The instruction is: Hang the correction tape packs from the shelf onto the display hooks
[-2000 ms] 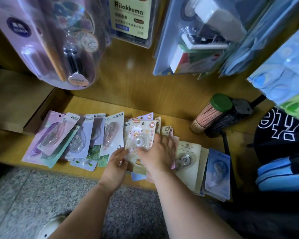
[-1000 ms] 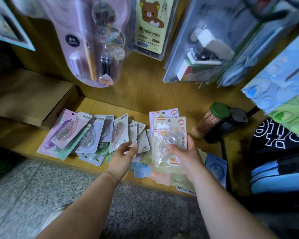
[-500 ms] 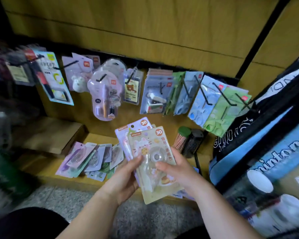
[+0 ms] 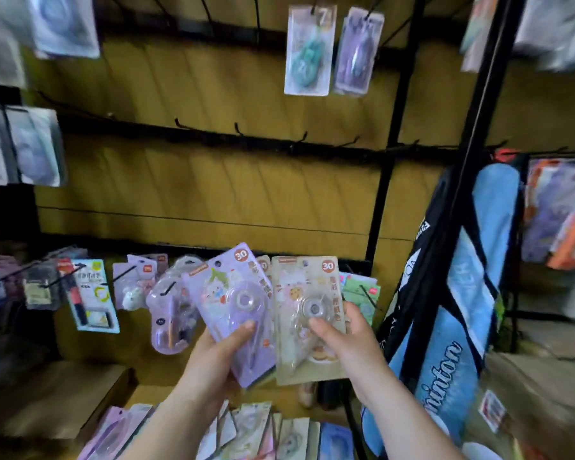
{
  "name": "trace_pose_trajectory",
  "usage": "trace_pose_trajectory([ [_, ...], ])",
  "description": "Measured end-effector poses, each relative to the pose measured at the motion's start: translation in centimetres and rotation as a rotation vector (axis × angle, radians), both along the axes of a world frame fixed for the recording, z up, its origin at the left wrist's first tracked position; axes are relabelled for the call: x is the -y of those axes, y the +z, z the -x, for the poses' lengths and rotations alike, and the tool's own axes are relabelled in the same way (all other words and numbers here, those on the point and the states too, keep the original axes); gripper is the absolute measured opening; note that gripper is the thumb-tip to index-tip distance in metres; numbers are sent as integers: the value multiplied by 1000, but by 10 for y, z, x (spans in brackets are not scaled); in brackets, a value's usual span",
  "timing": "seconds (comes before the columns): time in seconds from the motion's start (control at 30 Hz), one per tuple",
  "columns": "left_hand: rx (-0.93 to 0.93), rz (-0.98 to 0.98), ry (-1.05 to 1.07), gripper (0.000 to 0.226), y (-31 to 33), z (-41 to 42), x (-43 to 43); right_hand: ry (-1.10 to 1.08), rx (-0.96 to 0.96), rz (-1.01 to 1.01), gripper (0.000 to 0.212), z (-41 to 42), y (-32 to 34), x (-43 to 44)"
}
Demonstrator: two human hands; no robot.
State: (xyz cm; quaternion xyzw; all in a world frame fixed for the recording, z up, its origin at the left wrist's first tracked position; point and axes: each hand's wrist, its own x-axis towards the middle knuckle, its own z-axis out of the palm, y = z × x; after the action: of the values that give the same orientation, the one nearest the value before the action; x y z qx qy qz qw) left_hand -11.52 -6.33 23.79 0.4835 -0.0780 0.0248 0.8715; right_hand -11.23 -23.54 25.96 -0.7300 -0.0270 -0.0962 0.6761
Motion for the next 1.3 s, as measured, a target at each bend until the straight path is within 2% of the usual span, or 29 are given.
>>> trace_pose_trajectory([
  [0.07,27,-53,-7,22,15,-1,5,-41,30,-17,54,1,18,14],
  [0.13,62,-115,4,19,30,-4,11,-37,54,-45,38,1,36,27],
  [0.2,93,-140,20,22,44,-10,16,-31,66,-74,26,0,51,39],
  [0.3,143,-138,-26,29,65,-21,23,-49,94,-70,25,-8,70,56],
  [0.43,203,-197,-14,46,89,-38,27,-170,200,-46,8,-24,104,81],
  [0.57,216,-205,1,46,99,-58,33,-248,325,-46,15,-44,132,102],
  [0.77,194,-181,-40,50,105,-89,46,-260,382,-24,19,-61,144,116],
  [0.87,194,-198,-74,37,107,-95,55,-272,415,-31,16,-66,149,120],
  [1.2,160,-257,-112,24,99,-102,68,-338,393,-66,14,-77,154,125],
  [1.3,152,-247,-125,36,98,-103,67,-348,379,-67,16,-79,155,123],
])
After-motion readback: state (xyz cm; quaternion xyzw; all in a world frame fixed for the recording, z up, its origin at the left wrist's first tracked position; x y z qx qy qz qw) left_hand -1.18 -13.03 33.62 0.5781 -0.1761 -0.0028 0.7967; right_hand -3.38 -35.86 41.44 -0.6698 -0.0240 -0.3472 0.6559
